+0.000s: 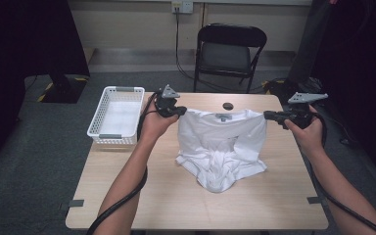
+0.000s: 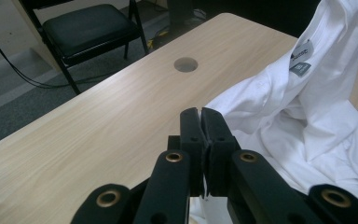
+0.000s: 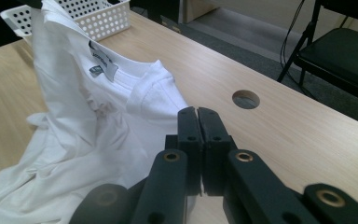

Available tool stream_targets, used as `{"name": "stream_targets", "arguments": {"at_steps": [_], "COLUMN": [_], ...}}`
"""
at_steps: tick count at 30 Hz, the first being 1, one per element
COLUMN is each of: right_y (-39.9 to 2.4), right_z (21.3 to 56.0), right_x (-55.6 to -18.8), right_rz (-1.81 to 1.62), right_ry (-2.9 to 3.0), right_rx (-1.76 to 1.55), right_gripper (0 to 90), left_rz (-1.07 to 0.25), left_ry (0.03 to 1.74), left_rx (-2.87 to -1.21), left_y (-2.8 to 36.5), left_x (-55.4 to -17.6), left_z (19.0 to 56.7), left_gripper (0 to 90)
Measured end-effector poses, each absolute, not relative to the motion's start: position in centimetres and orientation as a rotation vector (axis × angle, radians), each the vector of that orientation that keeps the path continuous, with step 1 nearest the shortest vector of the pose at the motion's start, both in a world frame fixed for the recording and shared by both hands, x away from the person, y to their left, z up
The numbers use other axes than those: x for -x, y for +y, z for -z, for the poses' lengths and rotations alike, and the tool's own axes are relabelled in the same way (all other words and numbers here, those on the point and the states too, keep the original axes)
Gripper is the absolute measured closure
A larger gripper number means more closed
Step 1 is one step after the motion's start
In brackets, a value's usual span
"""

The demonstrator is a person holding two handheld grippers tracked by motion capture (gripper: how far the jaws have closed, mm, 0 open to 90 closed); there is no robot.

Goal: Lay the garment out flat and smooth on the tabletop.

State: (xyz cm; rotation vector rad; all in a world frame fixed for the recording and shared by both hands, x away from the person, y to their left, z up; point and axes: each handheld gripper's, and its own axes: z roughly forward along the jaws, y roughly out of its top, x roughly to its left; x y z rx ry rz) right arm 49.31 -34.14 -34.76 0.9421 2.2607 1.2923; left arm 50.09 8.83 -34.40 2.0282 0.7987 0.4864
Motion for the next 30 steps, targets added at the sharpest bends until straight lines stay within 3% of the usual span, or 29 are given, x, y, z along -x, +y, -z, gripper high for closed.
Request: {"name": "stream_targets", "arguments": {"at_steps": [10, 15, 16, 17, 19, 21, 25, 30], "right_y": [-32.8, -31.4, -31.2, -31.0, -30.6, -30.5, -30.8, -31.4], "right_z": [36.7, 37.6, 37.8, 38.1, 38.6, 38.8, 38.7, 38.4], "right_x": [-54.2, -58.0, -58.7, -59.2, -59.6, -59.2, -57.7, -55.4], "right_rz": [-1.148, -1.028, -1.038, -1.063, -1.066, -1.111, -1.143, -1.200], "right_ry": [2.284, 2.216, 2.189, 2.184, 2.155, 2.156, 2.142, 2.120], "right_rx": [-0.981, -1.045, -1.076, -1.097, -1.132, -1.138, -1.127, -1.151], "right_gripper": [88.8, 86.9, 84.9, 82.3, 67.3, 58.0, 39.6, 27.4], "left_rz": [-0.482, -0.571, -0.614, -0.662, -0.693, -0.680, -0.660, -0.633], "left_ry": [0.882, 0.951, 0.968, 0.986, 1.025, 1.026, 1.004, 0.973], "left_rx": [-2.079, -2.074, -2.058, -2.047, -2.008, -2.006, -2.006, -1.982], "left_y": [7.8, 6.7, 6.5, 6.3, 6.3, 6.2, 6.3, 6.5], "left_x": [-54.9, -58.3, -58.8, -59.1, -59.3, -59.0, -57.5, -55.1], "left_z": [35.9, 37.3, 37.7, 38.0, 38.5, 38.6, 38.8, 38.9], "left_gripper": [88.5, 87.9, 84.6, 73.5, 51.2, 39.1, 27.6, 22.7]}}
